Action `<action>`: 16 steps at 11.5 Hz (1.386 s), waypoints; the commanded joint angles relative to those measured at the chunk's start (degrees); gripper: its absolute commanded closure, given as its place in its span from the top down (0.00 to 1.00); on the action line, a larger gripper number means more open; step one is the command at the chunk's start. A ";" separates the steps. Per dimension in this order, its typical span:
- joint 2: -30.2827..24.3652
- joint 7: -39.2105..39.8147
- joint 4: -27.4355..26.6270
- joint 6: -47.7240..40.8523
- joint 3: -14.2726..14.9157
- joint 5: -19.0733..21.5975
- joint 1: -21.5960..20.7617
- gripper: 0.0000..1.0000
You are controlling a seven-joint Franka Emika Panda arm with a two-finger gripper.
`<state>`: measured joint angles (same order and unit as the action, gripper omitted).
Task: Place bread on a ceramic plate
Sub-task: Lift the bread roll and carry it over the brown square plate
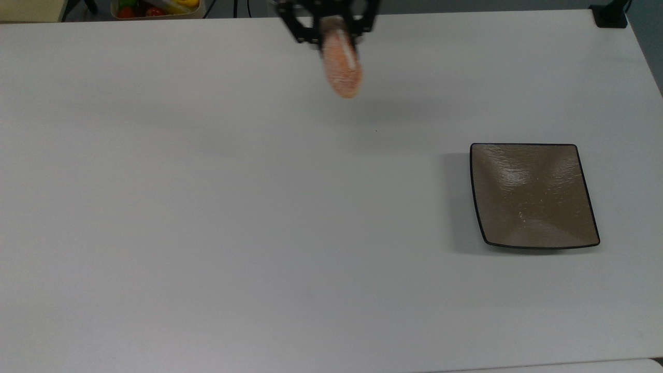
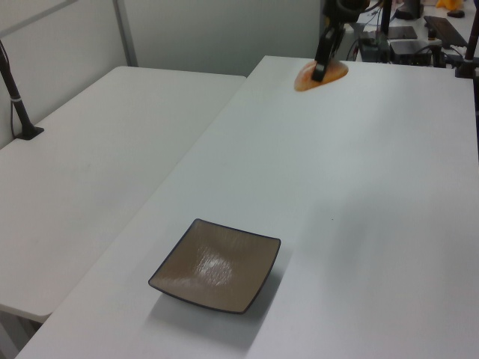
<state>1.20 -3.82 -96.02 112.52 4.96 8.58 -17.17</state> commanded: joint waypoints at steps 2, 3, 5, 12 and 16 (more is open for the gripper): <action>8.62 -11.54 8.90 1.90 -0.91 -1.11 -8.99 0.43; 10.99 -15.13 10.14 4.79 -0.91 -2.68 -11.46 0.43; 16.35 -24.43 10.94 13.12 -0.91 -9.42 -16.55 0.44; 36.04 -48.64 17.52 32.66 -0.74 -30.55 -25.36 0.45; 41.77 -50.32 19.20 38.03 -0.83 -34.16 -25.54 0.48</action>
<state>40.32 -52.51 -78.97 147.83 3.28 -23.67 -42.24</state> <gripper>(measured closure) 0.551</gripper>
